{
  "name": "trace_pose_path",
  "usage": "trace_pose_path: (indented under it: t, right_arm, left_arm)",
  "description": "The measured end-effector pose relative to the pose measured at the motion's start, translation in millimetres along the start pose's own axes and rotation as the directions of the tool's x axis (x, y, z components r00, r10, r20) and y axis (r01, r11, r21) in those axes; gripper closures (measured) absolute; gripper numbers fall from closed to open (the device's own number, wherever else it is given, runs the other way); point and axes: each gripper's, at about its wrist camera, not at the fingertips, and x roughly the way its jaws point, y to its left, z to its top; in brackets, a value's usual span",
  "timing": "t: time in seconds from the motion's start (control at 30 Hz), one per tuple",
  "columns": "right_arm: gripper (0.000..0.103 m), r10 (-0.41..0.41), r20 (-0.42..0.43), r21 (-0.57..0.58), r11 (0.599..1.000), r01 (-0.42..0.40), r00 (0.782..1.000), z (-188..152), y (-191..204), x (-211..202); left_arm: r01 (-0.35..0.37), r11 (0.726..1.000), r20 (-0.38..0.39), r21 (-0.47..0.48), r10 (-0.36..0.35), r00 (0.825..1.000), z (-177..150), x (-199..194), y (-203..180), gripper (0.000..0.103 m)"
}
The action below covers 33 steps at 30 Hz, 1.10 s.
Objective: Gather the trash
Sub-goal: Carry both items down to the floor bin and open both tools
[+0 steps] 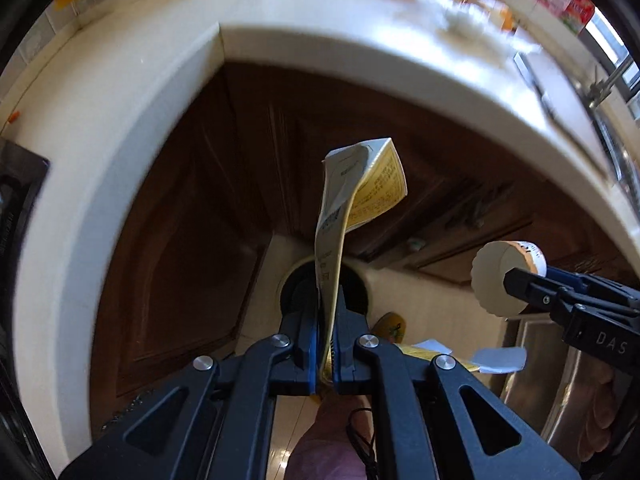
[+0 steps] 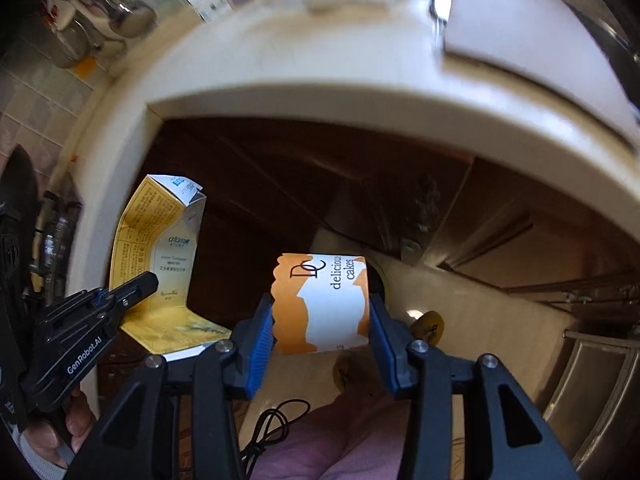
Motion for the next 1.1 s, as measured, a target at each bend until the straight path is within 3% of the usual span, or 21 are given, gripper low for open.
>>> trace_pose_path:
  t: [0.37, 0.67, 0.7, 0.87, 1.1]
  right_arm:
    - [0.058, -0.072, -0.15, -0.03, 0.997, 0.068, 0.986, -18.9, -27.8, 136.3]
    - [0.057, -0.059, -0.209, -0.075, 0.996, 0.044, 0.976, -7.4, -30.5, 228.7]
    - [0.057, -0.061, -0.214, -0.081, 0.996, 0.044, 0.975, -6.0, -29.5, 236.4]
    - [0.056, -0.063, -0.256, -0.114, 0.993, 0.035, 0.965, -2.2, -26.3, 259.5]
    - [0.051, -0.078, -0.261, -0.137, 0.99, 0.043, 0.962, -11.4, -25.7, 237.3]
  left_arm:
    - [-0.012, 1.0, -0.193, 0.028, 0.017, 0.981, -28.2, 171.1, 21.6, 0.099]
    - [0.012, 0.998, -0.27, 0.056, 0.003, 0.963, -41.6, 260.6, 31.2, 0.089]
    - [0.011, 0.998, -0.275, 0.061, 0.006, 0.961, -42.9, 267.5, 30.9, 0.088]
    - [-0.006, 0.998, -0.309, 0.066, 0.026, 0.951, -47.9, 293.0, 33.5, 0.058]
    - [-0.037, 0.999, -0.311, 0.022, 0.042, 0.949, -45.6, 279.9, 31.6, 0.05]
